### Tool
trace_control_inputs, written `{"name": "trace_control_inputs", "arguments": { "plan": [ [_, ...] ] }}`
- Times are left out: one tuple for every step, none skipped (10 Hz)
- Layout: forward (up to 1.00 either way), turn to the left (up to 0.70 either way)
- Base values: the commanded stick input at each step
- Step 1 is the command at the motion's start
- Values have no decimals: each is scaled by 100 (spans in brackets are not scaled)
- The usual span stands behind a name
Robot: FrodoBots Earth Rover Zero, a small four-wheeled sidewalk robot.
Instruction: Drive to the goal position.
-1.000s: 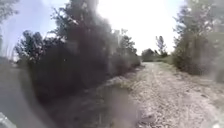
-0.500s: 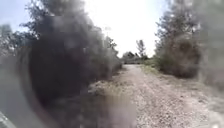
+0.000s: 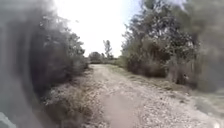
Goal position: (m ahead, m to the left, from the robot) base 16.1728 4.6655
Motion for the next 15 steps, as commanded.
{"name": "trace_control_inputs", "arguments": {
  "plan": [
    [70,0],
    [70,0],
    [70,0],
    [70,0],
    [70,0],
    [70,0],
    [70,0],
    [70,0],
    [70,0],
    [70,0],
    [70,0],
    [70,0],
    [70,0],
    [70,0],
    [70,0]
  ]
}}
